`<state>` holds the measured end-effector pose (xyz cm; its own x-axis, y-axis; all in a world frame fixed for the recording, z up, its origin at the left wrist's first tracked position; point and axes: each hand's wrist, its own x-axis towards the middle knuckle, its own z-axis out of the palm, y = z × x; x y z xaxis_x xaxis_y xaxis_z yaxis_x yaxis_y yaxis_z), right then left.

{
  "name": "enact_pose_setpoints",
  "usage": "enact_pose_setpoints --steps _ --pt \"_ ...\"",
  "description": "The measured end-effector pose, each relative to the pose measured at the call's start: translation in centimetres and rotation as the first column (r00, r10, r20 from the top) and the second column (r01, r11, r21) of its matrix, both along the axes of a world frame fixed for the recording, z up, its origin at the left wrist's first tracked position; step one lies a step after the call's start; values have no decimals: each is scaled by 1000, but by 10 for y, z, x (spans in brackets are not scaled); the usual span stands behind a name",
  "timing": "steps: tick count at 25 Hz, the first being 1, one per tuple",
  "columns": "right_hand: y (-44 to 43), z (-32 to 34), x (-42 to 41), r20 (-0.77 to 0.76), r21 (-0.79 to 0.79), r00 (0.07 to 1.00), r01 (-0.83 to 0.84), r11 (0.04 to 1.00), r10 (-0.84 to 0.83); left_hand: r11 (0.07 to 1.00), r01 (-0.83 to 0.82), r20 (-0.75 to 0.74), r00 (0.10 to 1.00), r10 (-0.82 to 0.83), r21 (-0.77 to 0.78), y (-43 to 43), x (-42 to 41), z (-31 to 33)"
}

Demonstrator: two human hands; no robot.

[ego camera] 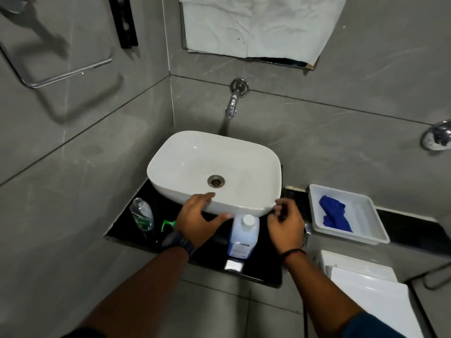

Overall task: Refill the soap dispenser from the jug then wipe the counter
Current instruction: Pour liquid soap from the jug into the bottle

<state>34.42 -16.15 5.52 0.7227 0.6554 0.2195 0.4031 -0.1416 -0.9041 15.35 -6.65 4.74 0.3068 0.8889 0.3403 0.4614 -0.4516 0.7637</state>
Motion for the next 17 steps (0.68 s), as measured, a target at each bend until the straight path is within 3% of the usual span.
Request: enact_pose_setpoints --steps 3,5,7,11,14,17 --pt "-27 -35 14 -157 -270 928 -370 889 338 964 238 -132 958 -253 -120 -10 32 -12" --pt "-29 -52 13 -143 -371 883 -467 802 448 939 309 -176 926 -333 -151 -9 45 -19" --pt "-19 -60 9 -130 -354 886 -460 814 445 930 340 -192 912 -363 -142 -6 54 -23" --pt "2 -66 1 -250 -284 901 -419 863 355 931 361 -231 903 -362 -47 0 57 -25" --pt "6 -67 -4 -193 -316 917 -395 863 349 961 271 -257 934 -250 50 -7 57 -23" --pt "10 -68 -9 -130 -325 937 -349 879 325 986 100 -176 981 -76 133 -21 57 -26"
